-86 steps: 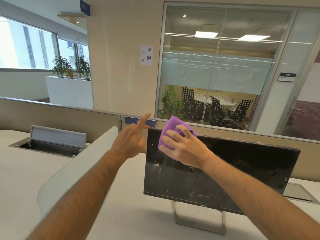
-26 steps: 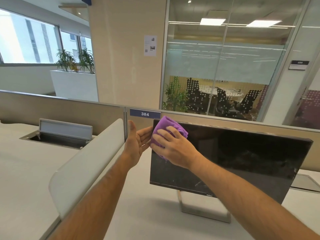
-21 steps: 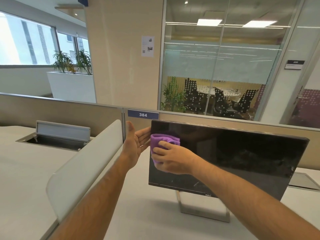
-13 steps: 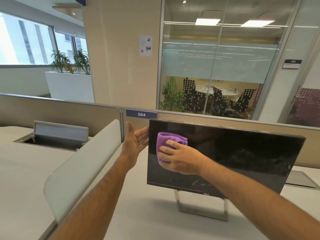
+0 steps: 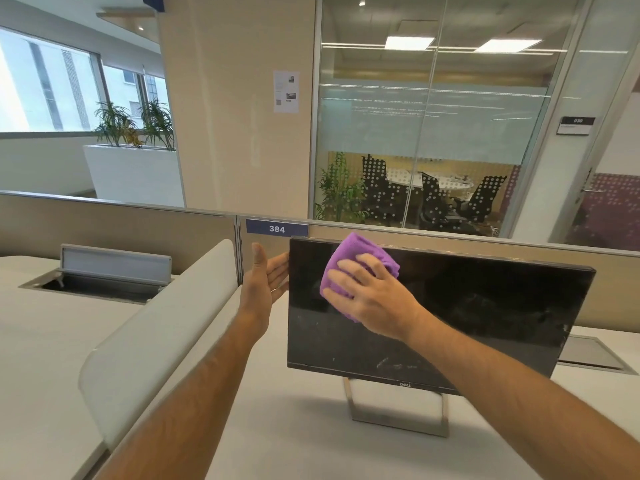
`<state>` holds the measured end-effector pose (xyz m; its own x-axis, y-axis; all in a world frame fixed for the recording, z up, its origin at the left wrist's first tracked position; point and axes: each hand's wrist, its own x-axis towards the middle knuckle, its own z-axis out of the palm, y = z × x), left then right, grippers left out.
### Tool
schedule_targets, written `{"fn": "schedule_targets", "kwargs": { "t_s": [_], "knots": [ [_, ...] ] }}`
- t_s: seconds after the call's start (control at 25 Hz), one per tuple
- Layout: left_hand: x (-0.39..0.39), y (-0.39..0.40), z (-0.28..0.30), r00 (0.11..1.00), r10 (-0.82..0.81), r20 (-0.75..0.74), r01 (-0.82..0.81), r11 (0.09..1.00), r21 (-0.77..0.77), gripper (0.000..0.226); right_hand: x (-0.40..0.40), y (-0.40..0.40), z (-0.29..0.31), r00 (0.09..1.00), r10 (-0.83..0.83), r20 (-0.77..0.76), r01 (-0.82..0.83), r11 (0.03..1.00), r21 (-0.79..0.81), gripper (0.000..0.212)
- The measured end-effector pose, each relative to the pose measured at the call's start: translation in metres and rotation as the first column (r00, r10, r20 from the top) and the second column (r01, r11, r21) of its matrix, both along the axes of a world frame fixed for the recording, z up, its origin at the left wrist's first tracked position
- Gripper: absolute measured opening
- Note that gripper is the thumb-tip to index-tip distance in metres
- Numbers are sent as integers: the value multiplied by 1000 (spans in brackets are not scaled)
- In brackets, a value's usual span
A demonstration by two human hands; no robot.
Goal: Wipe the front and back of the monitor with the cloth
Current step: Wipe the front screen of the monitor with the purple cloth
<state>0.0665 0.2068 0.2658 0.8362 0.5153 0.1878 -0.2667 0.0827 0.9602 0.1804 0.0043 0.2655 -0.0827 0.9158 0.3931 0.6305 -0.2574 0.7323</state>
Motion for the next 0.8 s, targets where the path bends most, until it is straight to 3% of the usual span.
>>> {"fn": "schedule_targets", "kwargs": {
  "t_s": [0.08,0.12,0.16,0.28,0.32,0.44,0.48,0.6,0.72,0.8],
  "knots": [
    [1,-2,-2,1000,27,4,-27,1000,4,97,-6,-6,-12,991,83,103,-49,955,-292,51],
    [2,-3,-2,999,36,4,-36,999,6,98,-8,-8,-11,986,98,132,-45,934,-354,52],
    [2,-3,-2,999,40,2,-40,999,5,99,-6,-8,-6,988,72,138,-25,948,-318,51],
    [2,-5,0,999,49,1,-49,999,-4,99,1,-8,7,1000,-23,-5,23,997,69,43],
    [1,-6,0,999,50,0,-50,999,-4,100,1,-8,2,1000,-12,20,11,999,50,44],
    [0,-8,1,999,44,-2,-44,999,4,100,-6,-12,-13,986,83,142,-38,956,-291,50],
    [0,-8,1,999,41,-2,-41,999,7,99,-7,-10,-10,990,54,131,-20,968,-249,51],
    [-2,-7,3,999,38,1,-38,999,-6,93,-13,10,1,997,-55,-45,60,992,113,55],
    [-3,-6,4,1000,27,3,-27,1000,-14,86,-31,30,-15,999,-41,28,42,999,-31,58],
    [-3,-5,4,1000,21,-8,-21,1000,-17,92,-38,39,-16,997,-79,9,79,997,6,60]
  ]
}}
